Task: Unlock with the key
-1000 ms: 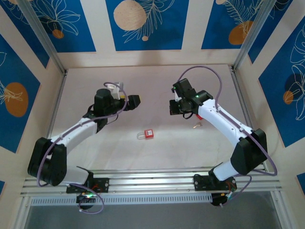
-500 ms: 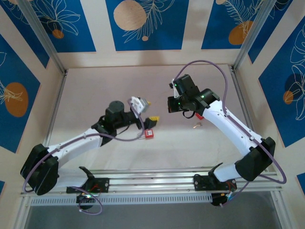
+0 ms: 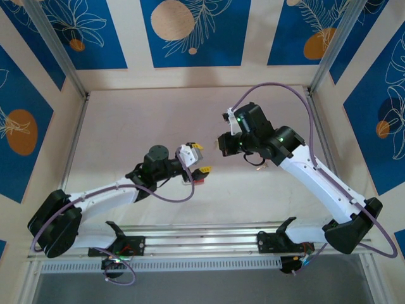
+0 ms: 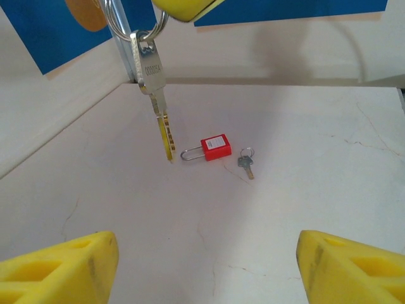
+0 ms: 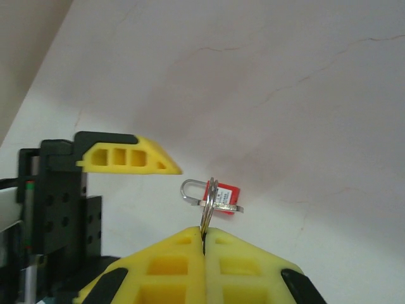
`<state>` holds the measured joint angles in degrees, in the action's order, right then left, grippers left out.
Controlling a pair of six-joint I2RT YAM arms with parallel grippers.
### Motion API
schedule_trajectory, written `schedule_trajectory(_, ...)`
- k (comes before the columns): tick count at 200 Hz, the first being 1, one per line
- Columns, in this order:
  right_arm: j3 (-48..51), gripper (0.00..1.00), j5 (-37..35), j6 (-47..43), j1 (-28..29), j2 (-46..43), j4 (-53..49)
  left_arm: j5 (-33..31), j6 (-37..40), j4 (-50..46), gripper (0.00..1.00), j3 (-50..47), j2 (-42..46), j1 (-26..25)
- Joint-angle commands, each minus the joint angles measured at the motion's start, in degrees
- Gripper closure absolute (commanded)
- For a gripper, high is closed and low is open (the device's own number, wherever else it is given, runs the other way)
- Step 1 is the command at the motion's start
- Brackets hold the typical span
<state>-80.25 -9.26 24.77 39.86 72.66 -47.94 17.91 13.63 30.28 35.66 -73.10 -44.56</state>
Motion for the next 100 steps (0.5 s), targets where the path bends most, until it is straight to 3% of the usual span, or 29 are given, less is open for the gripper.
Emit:
schedule_trajectory(1, 0.4, 0.98, 2.8, 1.5, 1.2, -0.9, 0.7, 0.5, 0.7, 3.5, 0.29, -0.4, -1.0, -0.3)
schedule_trajectory(60, 0.9, 0.98, 2.6, 2.7, 4.4, -0.6, 1.5, -0.5, 0.7, 5.5, 0.41, -0.7, -0.9, -0.4)
schedule_trajectory(100, 1.4, 0.98, 2.2, 3.1, 5.3, -0.4, 1.9, -1.0, 0.4, 6.0, 0.58, -0.6, -0.8, -0.4)
